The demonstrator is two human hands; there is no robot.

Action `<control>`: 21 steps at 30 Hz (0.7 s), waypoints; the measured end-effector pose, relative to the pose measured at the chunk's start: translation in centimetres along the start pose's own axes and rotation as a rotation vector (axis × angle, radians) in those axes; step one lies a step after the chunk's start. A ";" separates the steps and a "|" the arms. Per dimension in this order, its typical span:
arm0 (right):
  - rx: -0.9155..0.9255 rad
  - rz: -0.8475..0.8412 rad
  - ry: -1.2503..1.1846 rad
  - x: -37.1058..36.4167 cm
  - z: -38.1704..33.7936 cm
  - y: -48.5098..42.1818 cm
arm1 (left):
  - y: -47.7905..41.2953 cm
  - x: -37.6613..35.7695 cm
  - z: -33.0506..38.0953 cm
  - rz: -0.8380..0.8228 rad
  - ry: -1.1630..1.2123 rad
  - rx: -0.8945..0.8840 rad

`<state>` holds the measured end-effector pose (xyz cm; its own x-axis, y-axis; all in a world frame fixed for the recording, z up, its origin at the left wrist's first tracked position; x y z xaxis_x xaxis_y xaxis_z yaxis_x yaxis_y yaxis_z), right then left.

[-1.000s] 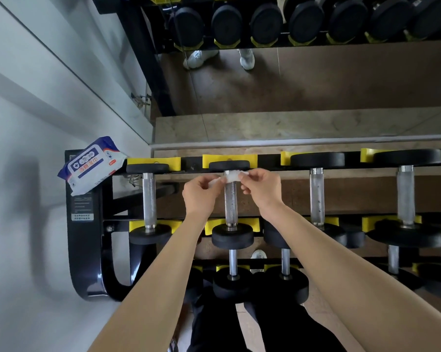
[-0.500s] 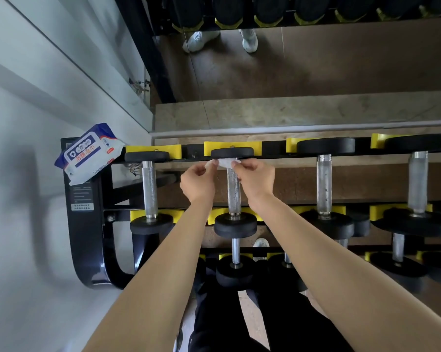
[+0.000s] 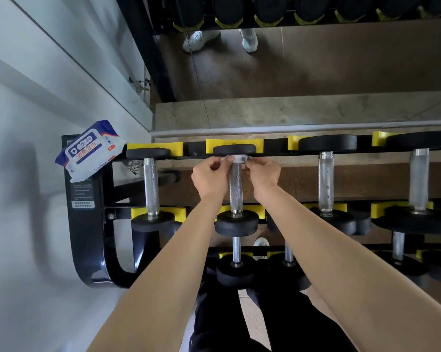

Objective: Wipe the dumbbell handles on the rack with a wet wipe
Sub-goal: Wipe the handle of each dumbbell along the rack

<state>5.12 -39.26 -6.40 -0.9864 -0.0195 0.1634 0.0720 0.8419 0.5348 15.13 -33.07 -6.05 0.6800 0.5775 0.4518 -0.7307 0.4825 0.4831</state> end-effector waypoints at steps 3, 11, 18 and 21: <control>0.004 -0.030 -0.030 0.5 -0.1 0.4 | -0.4 0.0 -0.4 0.023 -0.014 0.044; 0.122 -0.061 0.038 0.2 -0.1 0.8 | -1.3 -0.5 0.3 0.004 -0.025 0.209; 0.062 0.012 0.074 0.8 0.1 -0.3 | 0.7 0.0 0.3 -0.028 0.023 0.092; 0.057 0.001 0.068 1.8 -0.4 -0.2 | 0.6 0.6 0.2 -0.057 -0.032 0.039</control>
<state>3.38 -39.68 -5.90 -0.9739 -0.0531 0.2207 0.0628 0.8712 0.4868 15.09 -32.57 -5.33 0.7228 0.5281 0.4457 -0.6879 0.4881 0.5372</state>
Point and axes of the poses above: each hand's wrist, its own y-axis away from the middle knuckle, its own x-axis out of the back of the hand, z = x × y, the point moved 1 cm from there along -y, towards the middle knuckle, and after that the axes turned 11 degrees about x, right-handed, at the moved point
